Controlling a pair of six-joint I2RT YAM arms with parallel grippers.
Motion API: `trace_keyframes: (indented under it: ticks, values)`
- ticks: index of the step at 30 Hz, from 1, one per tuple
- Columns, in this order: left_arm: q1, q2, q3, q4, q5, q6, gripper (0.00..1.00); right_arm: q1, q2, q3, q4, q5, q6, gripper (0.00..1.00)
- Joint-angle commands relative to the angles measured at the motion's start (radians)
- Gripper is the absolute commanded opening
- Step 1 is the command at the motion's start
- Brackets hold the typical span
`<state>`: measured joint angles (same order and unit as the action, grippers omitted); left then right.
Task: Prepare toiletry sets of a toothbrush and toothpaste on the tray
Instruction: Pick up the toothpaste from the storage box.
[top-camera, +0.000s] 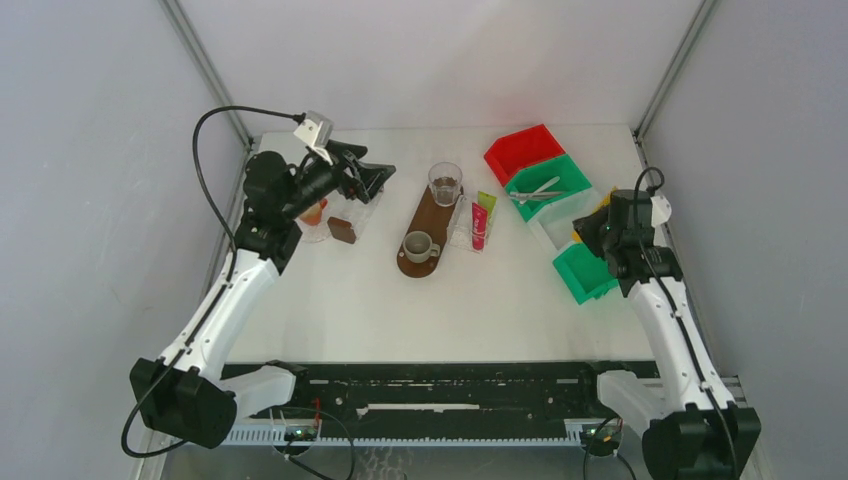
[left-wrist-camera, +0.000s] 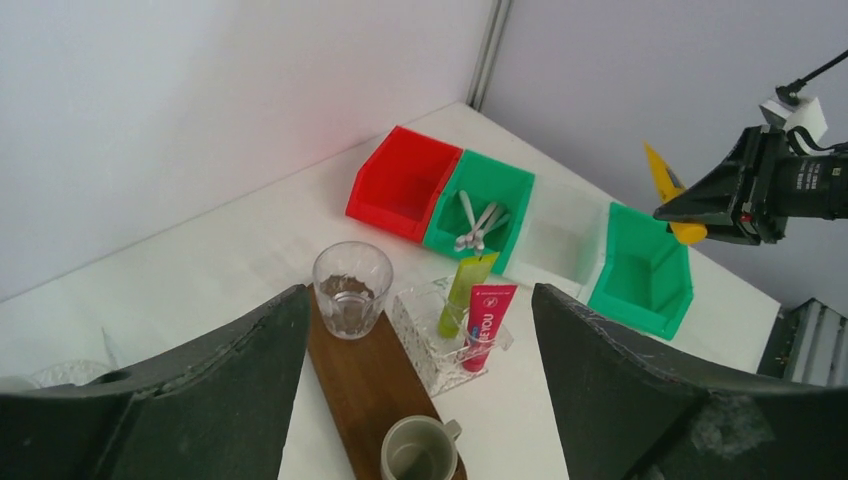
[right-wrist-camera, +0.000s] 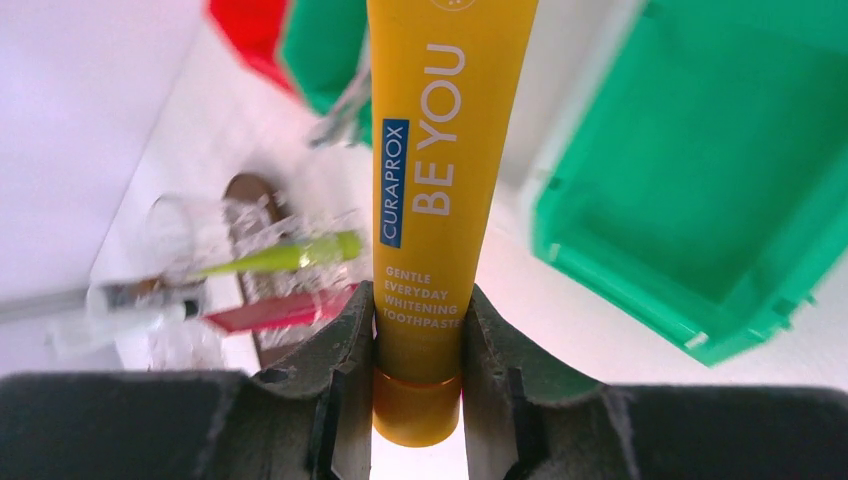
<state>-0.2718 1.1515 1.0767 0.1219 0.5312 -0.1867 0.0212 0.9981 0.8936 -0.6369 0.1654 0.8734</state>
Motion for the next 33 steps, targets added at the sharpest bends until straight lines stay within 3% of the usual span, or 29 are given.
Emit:
trace_keyframes:
  ticks: [1,9,12,17,20,23,27,33]
  values:
    - [0.006,-0.048,-0.029,0.145,0.064,-0.085,0.86,0.063,-0.087,0.009,0.247,-0.133,-0.235,0.00]
    - [0.006,-0.045,-0.139,0.492,0.158,-0.399,0.96,0.182,-0.178,-0.097,0.566,-0.464,-0.481,0.00]
    - [-0.002,-0.045,-0.228,0.656,0.161,-0.544,1.00,0.217,-0.191,-0.164,0.704,-0.584,-0.534,0.00]
    - [-0.044,-0.065,-0.421,0.830,0.129,-0.662,1.00,0.291,-0.201,-0.260,0.848,-0.735,-0.620,0.00]
    - [-0.106,-0.128,-0.540,0.832,0.055,-0.632,0.99,0.360,-0.207,-0.323,0.910,-0.784,-0.679,0.00]
    - [-0.187,-0.212,-0.606,0.712,-0.079,-0.553,0.99,0.441,-0.210,-0.385,0.953,-0.783,-0.738,0.00]
    - [-0.323,-0.292,-0.637,0.601,-0.237,-0.490,0.97,0.527,-0.198,-0.466,1.026,-0.720,-0.765,0.00]
    - [-0.444,-0.280,-0.625,0.538,-0.379,-0.467,0.91,0.581,-0.169,-0.495,1.098,-0.705,-0.763,0.00]
